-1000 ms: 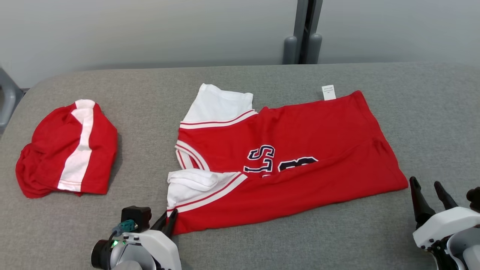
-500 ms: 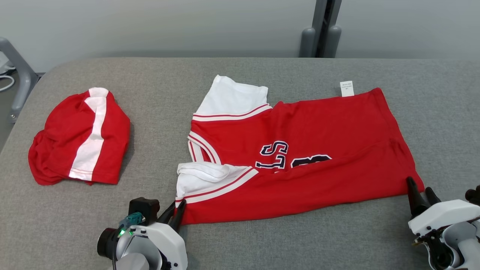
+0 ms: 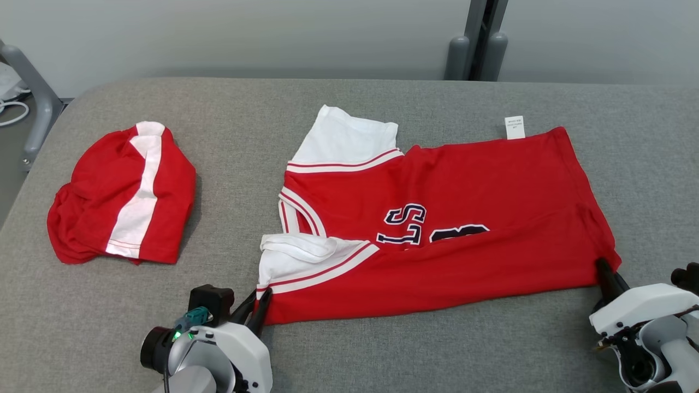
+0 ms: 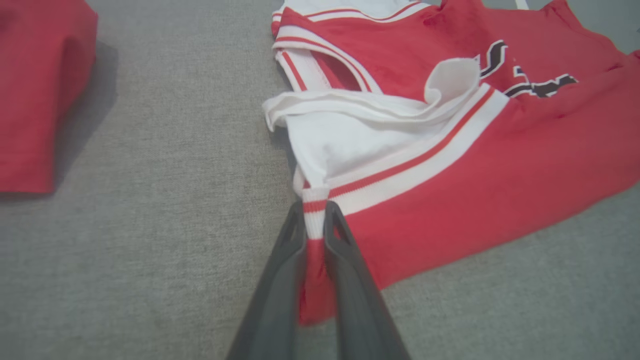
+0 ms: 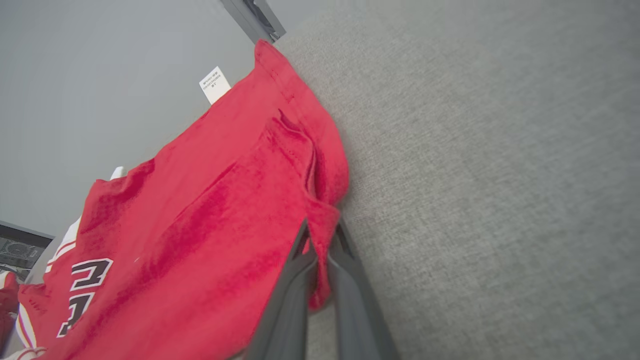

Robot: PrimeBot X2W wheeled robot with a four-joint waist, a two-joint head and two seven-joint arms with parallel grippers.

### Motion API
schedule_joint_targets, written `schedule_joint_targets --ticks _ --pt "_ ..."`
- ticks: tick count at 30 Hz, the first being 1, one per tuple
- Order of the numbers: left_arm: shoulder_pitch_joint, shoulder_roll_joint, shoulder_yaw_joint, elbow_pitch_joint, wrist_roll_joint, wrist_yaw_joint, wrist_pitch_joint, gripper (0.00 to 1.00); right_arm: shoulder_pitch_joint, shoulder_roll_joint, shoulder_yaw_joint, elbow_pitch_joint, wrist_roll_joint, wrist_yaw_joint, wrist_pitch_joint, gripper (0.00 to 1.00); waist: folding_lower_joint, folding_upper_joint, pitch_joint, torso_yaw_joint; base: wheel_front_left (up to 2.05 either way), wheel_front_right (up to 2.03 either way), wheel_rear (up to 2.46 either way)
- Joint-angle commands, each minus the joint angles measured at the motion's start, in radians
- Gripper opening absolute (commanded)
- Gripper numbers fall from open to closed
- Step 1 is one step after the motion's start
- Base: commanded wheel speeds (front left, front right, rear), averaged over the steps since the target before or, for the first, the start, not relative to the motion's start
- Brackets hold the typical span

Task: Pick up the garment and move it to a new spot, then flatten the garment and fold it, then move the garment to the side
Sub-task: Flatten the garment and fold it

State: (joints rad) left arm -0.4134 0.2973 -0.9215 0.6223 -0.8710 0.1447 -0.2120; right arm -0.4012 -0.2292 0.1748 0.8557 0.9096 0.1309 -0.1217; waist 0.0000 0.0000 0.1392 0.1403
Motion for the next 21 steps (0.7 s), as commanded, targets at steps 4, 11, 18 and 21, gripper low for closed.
schedule_joint_targets --ticks 4,11,18,21 --pt "-0.008 0.021 -0.004 -0.01 0.007 0.008 0.002 0.0 0.029 -0.028 0.014 -0.01 0.032 -0.001 -0.029 0.0 0.0 0.0 -0.013 -0.01 0.0 0.0 0.0" --pt "0.032 0.063 -0.025 -0.051 0.002 -0.014 0.032 0.0 0.102 -0.05 0.038 -0.057 0.063 -0.001 -0.057 0.0 0.0 0.0 -0.047 -0.036 0.0 0.0 0.0" --pt "0.081 0.123 -0.048 -0.127 -0.013 -0.031 0.086 0.0 0.184 -0.064 0.035 -0.1 0.074 -0.001 -0.062 0.0 0.0 0.0 -0.081 -0.055 0.0 0.0 0.0" --pt "0.109 0.162 -0.058 -0.182 -0.023 -0.029 0.12 0.0 0.225 -0.071 0.031 -0.121 0.067 -0.001 -0.039 0.0 0.0 0.0 -0.094 -0.062 0.0 0.0 0.0"
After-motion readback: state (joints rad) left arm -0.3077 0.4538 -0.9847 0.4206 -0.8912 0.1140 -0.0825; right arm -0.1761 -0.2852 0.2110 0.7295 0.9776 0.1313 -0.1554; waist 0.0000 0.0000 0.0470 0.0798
